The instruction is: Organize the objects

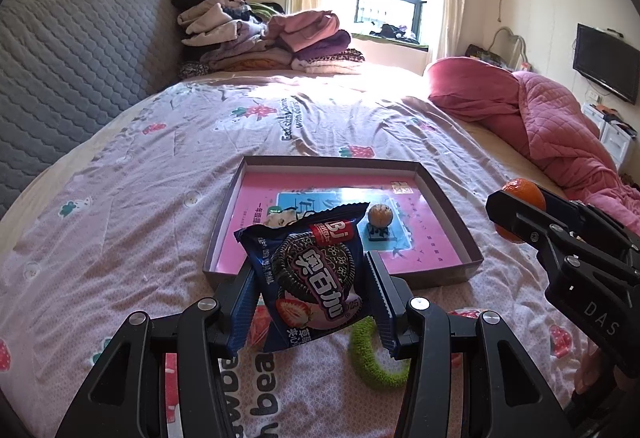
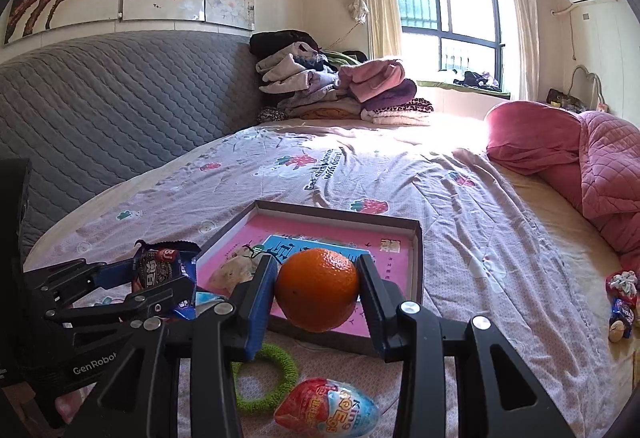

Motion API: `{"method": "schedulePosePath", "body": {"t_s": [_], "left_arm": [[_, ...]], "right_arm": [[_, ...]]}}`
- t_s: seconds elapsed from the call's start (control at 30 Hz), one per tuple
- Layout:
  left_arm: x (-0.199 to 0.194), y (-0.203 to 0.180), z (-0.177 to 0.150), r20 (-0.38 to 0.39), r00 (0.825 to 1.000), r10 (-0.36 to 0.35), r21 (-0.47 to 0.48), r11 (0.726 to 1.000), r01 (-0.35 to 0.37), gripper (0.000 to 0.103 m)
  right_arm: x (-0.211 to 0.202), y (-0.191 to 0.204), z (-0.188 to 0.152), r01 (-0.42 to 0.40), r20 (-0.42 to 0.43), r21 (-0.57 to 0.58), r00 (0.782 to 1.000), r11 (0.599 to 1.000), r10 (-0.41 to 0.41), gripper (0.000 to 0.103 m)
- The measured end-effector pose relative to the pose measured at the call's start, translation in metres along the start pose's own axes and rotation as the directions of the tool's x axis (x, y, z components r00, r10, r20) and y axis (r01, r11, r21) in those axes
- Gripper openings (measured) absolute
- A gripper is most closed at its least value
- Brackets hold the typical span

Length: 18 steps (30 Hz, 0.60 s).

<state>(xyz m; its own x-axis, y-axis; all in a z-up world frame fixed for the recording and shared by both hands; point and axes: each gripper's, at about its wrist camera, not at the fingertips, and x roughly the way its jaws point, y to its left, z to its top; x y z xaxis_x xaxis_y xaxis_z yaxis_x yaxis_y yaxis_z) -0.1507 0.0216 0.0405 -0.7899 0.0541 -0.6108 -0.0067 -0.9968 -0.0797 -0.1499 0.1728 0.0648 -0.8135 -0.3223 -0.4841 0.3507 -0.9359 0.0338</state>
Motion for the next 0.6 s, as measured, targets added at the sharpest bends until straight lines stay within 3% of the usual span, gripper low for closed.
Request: {"method": "schedulePosePath", "body": {"t_s": [0.6], "left_arm": [[0.061, 0.016, 0.052, -0.063, 0.998, 0.015, -0.026, 1.000, -0.016, 0.052]], "right_arm": [[0.052, -0.021, 0.004, 0.012, -0.059, -0.026, 0.998, 1.000, -0.013, 0.041]]}}
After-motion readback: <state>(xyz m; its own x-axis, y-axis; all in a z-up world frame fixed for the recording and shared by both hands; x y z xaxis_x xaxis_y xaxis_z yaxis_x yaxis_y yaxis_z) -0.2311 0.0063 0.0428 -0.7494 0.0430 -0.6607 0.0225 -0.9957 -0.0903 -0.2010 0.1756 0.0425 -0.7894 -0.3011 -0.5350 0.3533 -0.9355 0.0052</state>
